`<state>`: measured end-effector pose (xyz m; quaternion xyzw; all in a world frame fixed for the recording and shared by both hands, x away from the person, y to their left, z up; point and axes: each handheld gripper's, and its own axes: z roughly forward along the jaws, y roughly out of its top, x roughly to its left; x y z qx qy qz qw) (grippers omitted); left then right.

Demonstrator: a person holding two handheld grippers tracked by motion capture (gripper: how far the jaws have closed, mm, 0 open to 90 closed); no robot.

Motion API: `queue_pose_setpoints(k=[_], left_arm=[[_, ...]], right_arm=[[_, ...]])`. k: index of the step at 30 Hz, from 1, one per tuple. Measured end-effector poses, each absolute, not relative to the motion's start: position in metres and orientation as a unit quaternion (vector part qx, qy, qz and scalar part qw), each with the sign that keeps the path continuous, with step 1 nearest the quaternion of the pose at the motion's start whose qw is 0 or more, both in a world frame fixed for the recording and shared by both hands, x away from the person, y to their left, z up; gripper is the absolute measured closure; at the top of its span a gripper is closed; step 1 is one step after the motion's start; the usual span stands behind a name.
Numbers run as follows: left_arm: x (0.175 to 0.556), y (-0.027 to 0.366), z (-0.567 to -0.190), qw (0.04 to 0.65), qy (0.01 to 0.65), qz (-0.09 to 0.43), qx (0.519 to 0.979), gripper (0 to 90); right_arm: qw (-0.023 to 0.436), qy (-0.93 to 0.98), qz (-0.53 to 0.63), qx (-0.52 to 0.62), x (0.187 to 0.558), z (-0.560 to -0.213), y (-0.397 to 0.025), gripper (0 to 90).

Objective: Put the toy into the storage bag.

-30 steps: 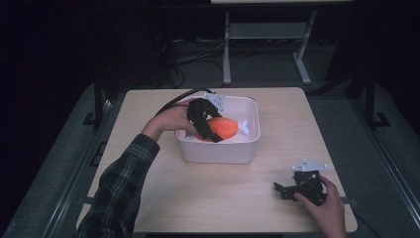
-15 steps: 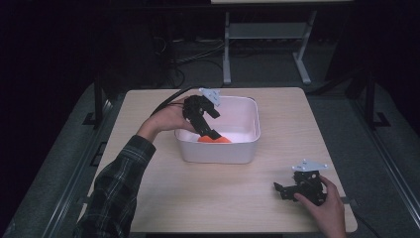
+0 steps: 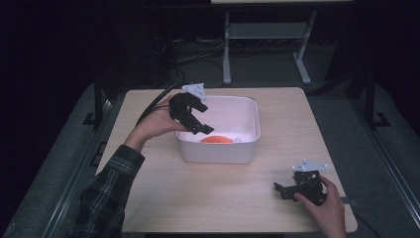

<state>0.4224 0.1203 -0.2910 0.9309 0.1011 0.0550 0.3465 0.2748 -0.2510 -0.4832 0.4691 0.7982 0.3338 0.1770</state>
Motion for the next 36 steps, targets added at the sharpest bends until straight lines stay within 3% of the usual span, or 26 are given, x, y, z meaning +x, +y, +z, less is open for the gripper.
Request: queue_pose_setpoints(k=[36], left_arm=[[0.349,0.200,-0.317,0.387,0.228,0.131,0.884,14.1]], right_arm=[[0.177,0.798,0.334,0.469,0.275,-0.483,-0.251,0.0]])
